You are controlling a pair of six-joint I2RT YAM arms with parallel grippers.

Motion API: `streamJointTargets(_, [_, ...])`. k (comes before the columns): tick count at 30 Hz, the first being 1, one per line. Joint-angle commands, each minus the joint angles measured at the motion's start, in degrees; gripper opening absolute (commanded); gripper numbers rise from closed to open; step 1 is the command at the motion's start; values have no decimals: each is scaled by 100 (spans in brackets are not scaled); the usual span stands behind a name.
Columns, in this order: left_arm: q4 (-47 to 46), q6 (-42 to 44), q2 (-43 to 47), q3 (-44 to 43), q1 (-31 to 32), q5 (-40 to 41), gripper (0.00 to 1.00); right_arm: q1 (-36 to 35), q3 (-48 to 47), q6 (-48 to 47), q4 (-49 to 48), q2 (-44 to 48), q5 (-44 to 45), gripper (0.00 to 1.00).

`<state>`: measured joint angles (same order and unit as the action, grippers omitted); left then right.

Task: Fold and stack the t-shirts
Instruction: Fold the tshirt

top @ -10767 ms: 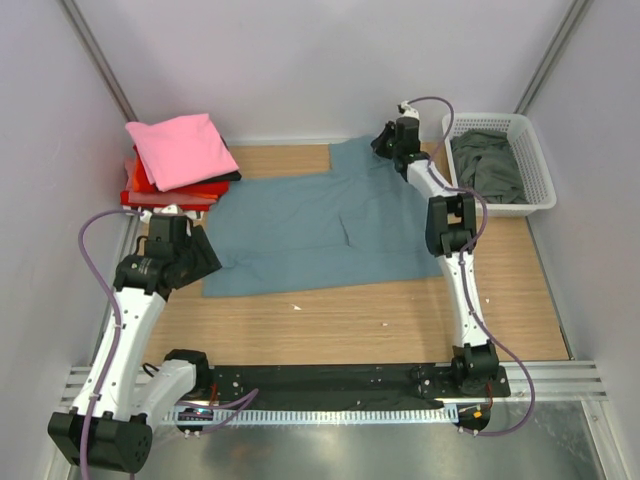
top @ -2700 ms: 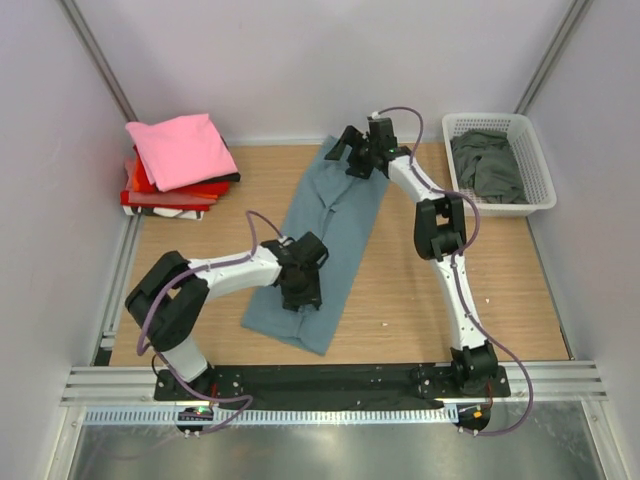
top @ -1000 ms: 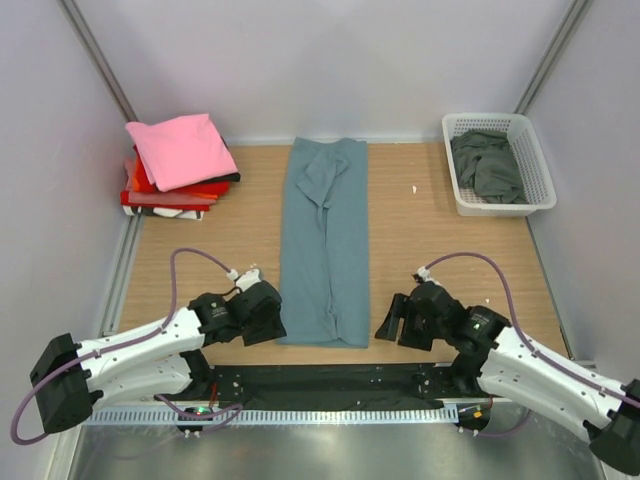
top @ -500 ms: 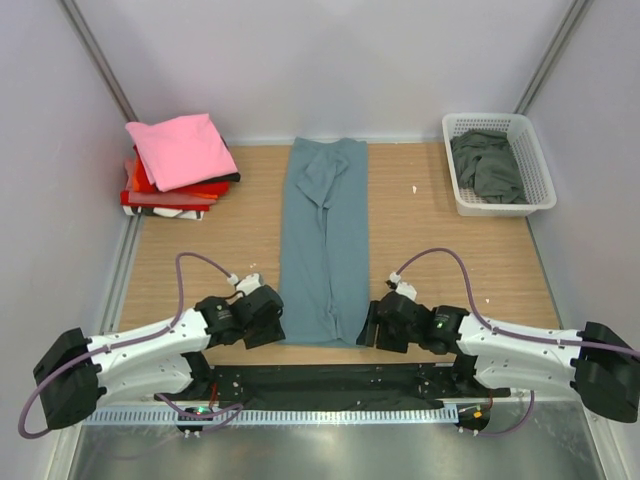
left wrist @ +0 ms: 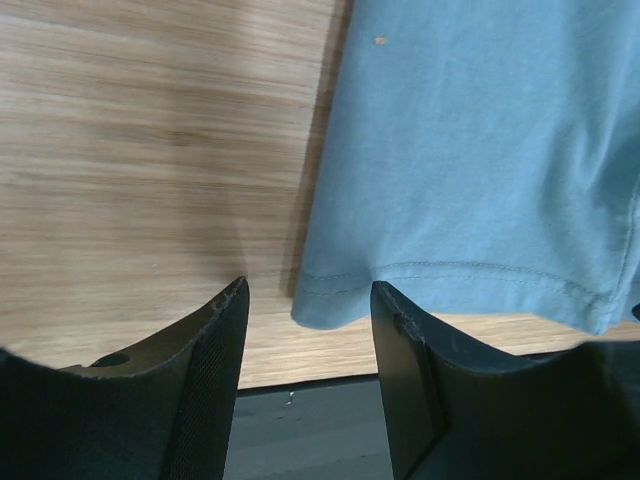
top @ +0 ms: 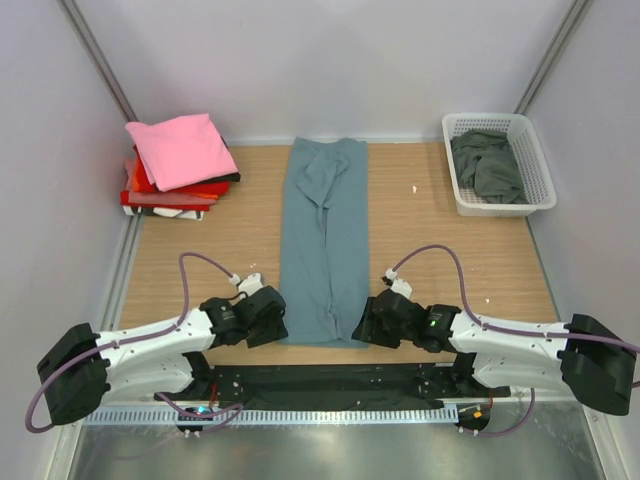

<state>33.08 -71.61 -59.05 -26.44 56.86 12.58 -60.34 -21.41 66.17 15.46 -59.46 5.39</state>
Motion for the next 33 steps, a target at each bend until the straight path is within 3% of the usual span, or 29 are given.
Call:
streamJointTargets(1, [-399, -54, -89, 95, -17, 87, 53, -40, 93, -25, 53, -144, 305, 52])
streamJointTargets(5, [-644, -107, -11, 340, -17, 69, 47, -31, 84, -34, 80, -154, 296, 44])
streamJointTargets(7, [-759, -125, 7, 446, -17, 52, 33, -31, 102, -34, 45, -162, 287, 37])
streamJointTargets(12, [-768, -72, -54, 464, -17, -27, 0, -31, 76, -60, 53, -180, 279, 5])
streamJointTargets(13, [-768, -72, -80, 455, -17, -53, 0, -31, 58, -61, 97, -154, 279, 2])
streamJointTargets(24, [-136, -248, 473, 69, 106, -203, 0, -40, -188, -8, 852, 303, 314, 1])
streamJointTargets(33, [673, 24, 579, -879, 106, -115, 0, -57, -1354, -315, 1696, 489, 709, 1])
